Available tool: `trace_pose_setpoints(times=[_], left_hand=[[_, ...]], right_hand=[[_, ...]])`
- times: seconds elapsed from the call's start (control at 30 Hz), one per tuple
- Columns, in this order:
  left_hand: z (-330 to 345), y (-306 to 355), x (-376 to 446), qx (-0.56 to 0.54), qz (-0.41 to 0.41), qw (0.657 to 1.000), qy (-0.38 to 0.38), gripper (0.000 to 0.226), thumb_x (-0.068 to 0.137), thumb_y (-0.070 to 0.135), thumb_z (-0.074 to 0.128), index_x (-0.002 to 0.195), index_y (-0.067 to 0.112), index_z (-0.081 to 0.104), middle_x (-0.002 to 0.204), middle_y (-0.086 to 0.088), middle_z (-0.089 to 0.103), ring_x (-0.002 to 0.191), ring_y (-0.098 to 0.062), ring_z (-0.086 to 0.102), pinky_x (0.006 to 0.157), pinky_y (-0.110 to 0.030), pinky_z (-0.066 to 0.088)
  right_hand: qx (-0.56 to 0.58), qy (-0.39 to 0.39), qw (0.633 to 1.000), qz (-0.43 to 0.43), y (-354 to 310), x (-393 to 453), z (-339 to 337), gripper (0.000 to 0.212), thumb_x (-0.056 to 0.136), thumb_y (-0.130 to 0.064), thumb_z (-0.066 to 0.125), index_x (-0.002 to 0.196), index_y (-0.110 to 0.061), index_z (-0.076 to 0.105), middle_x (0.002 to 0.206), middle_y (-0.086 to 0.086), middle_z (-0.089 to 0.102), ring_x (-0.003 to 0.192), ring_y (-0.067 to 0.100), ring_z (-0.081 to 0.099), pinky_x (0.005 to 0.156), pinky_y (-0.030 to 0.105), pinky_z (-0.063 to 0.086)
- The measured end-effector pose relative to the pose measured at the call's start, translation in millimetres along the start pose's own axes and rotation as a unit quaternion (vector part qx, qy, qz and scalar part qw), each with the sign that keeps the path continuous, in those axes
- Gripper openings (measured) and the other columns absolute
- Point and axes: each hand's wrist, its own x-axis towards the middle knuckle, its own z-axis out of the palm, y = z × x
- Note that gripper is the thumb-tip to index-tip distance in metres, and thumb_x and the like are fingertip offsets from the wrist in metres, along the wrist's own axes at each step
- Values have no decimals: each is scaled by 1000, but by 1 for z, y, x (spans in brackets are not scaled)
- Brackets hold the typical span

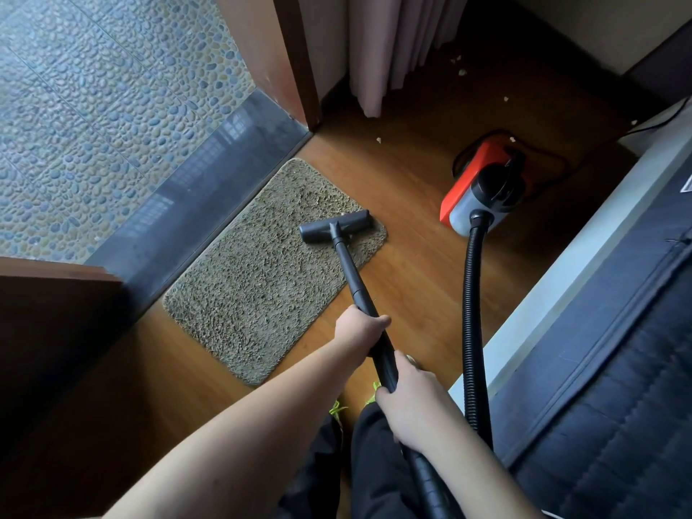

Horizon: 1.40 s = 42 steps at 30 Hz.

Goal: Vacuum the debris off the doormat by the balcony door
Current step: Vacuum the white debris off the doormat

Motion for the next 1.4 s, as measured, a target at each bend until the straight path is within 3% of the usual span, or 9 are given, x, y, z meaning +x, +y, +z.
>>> trace_pose_setpoints(times=[0.17, 0.4, 0.7, 0.8, 0.9, 1.07, 1.27, 1.4], left_hand=[[0, -1, 0, -5, 6, 1000, 14, 39, 80, 30, 67, 113, 11, 57, 101, -8, 65, 79, -20, 63, 44, -21, 41], [0, 0, 3, -6, 15, 1000, 21, 35, 79, 31, 65, 108, 12, 59, 98, -7, 67, 81, -20, 65, 46, -21, 41], [-5, 19, 7, -8, 67, 997, 43, 22, 81, 31, 65, 95, 17, 56, 85, -1, 63, 66, -12, 58, 47, -21, 40], [-10, 28, 11, 2, 66, 997, 41, 21, 81, 30, 65, 94, 16, 58, 85, -1, 63, 62, -8, 56, 41, -19, 36], [-11, 31, 15, -8, 52, 998, 29, 25, 78, 29, 65, 97, 13, 61, 89, -5, 67, 69, -15, 62, 42, -21, 43], [-10, 28, 13, -12, 36, 999, 16, 27, 78, 28, 66, 100, 12, 62, 90, -6, 68, 67, -15, 62, 40, -21, 43], [0, 8, -1, -1, 35, 999, 19, 27, 79, 28, 66, 101, 13, 62, 94, -4, 69, 64, -11, 60, 37, -16, 38], [11, -7, -12, -10, 34, 999, 11, 25, 78, 28, 66, 98, 16, 59, 93, -5, 69, 73, -15, 65, 46, -20, 47]], right_hand=[[2, 9, 1000, -10, -4, -1, -2, 36, 90, -29, 45, 125, -20, 40, 106, 4, 59, 86, 29, 67, 78, 41, 58], [-7, 7, 1000, -17, -5, -1, -4, 54, 92, -32, 44, 143, -21, 29, 112, 4, 60, 89, 26, 68, 81, 41, 57], [-23, 20, 999, -23, -9, 2, -14, 66, 97, -32, 41, 154, -23, 9, 118, 8, 59, 94, 24, 60, 78, 32, 49], [-16, 21, 1000, -12, -13, 13, -16, 63, 93, -31, 41, 151, -22, 19, 113, 10, 62, 90, 27, 65, 75, 32, 51], [0, 23, 1000, -10, -17, 22, -17, 49, 90, -29, 43, 138, -20, 35, 107, 12, 64, 87, 30, 68, 72, 33, 54], [12, 18, 1000, -18, -14, 22, -14, 40, 89, -28, 43, 128, -20, 40, 103, 12, 65, 85, 31, 69, 78, 39, 56], [22, 11, 1000, -14, 4, 5, 0, 54, 89, -31, 43, 141, -25, 30, 103, 8, 65, 86, 30, 68, 77, 40, 57], [17, 10, 1000, -6, 17, -10, 8, 61, 90, -31, 42, 147, -31, 19, 111, 7, 62, 89, 29, 68, 79, 37, 56]])
